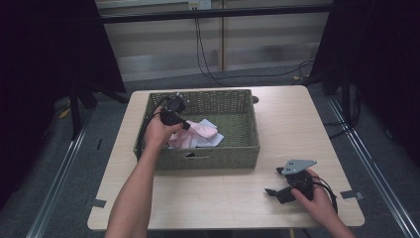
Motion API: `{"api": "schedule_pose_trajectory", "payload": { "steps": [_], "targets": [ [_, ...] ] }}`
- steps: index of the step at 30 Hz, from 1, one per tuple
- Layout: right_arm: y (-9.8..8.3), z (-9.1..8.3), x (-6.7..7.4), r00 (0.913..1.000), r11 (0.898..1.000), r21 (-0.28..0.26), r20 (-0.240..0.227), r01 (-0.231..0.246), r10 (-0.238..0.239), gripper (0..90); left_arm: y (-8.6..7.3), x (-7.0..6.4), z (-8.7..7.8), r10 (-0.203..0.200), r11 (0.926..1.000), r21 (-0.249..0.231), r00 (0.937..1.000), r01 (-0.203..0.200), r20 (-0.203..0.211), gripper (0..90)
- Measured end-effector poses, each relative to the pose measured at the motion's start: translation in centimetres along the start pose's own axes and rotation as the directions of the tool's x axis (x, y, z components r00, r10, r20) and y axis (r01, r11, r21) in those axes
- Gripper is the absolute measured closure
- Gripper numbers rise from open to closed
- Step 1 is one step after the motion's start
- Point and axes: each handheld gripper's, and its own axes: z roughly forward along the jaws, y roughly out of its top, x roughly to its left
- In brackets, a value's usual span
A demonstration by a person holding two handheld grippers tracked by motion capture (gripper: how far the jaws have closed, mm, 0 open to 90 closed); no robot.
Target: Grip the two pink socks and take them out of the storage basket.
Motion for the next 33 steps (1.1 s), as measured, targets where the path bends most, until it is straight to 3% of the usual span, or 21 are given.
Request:
{"api": "schedule_pose_trajectory", "payload": {
  "steps": [5, 7, 10, 16, 22, 33],
  "targets": [
    [0.0, 0.0, 0.0, 1.0, 1.0, 0.0, 0.0, 0.0, 0.0, 10.6, 0.3, -0.2, -1.4, 0.022, 0.9996, 0.015, 0.9996, -0.022, 0.016, 82.5],
    [0.0, 0.0, 0.0, 1.0, 1.0, 0.001, -0.001, -0.001, 0.001, 10.5, 0.5, -0.3, -2.2, 0.02, 0.9998, -0.002, 0.999, -0.02, 0.039, 82.6],
    [0.0, 0.0, 0.0, 1.0, 1.0, 0.0, 0.0, 0.0, 0.0, 10.5, 1.0, -0.4, -3.5, -0.001, 0.9998, -0.021, 0.9987, 0.003, 0.051, 82.8],
    [0.0, 0.0, 0.0, 1.0, 1.0, -0.003, 0.002, 0.004, -0.004, 10.5, 1.4, -0.3, -5.1, -0.005, 0.9996, -0.027, 0.998, 0.006, 0.063, 83.4],
    [0.0, 0.0, 0.0, 1.0, 1.0, -0.002, 0.002, 0.002, -0.002, 10.5, 1.9, -0.2, -7.6, -0.054, 0.9971, -0.049, 0.9952, 0.058, 0.082, 83.9],
    [0.0, 0.0, 0.0, 1.0, 1.0, -0.002, 0.002, 0.004, -0.004, 10.5, 2.4, -0.3, -10.3, -0.076, 0.9961, -0.037, 0.9919, 0.081, 0.102, 84.1]
  ]
}}
